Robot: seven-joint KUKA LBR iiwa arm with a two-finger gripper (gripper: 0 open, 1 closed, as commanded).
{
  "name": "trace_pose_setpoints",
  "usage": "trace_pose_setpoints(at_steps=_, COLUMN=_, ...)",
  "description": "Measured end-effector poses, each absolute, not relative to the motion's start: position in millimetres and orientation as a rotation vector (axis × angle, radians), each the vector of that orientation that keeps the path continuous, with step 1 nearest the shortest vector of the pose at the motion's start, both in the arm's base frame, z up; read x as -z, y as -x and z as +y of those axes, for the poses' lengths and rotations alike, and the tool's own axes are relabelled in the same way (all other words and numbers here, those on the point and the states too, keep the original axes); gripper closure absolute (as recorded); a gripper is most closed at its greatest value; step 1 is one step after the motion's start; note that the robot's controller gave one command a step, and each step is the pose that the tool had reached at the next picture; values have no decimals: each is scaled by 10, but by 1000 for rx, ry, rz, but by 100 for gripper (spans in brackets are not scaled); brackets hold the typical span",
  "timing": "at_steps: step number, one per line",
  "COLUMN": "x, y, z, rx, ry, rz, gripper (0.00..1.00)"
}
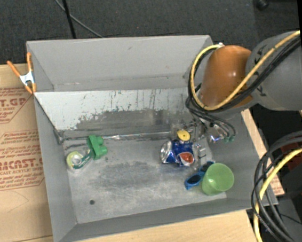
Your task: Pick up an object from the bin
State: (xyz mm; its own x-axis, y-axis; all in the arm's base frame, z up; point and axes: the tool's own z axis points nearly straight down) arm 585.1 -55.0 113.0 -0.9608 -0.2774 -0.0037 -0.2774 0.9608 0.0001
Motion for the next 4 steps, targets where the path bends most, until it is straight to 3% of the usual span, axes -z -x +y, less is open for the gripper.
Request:
trace_pose_setpoints(at_steps=1, x=-669, y=-5887, z=-498, rx=-3, ry=473, rz=3108, gripper=0)
trace_pose_setpoints(at_steps=2, x=-667, y=-5890, z=-494, rx=-4, ry=471, rz=3106, gripper=0)
trace_pose_setpoints(at_steps=3, x=-689, y=-5900, z=-496, rx=-3, ry=469, rz=3105, gripper=100)
trace_pose_setpoints(at_steps=4, x=-1162, y=-5918, z=-491, rx=3, ry=468, rz=3099, gripper=100)
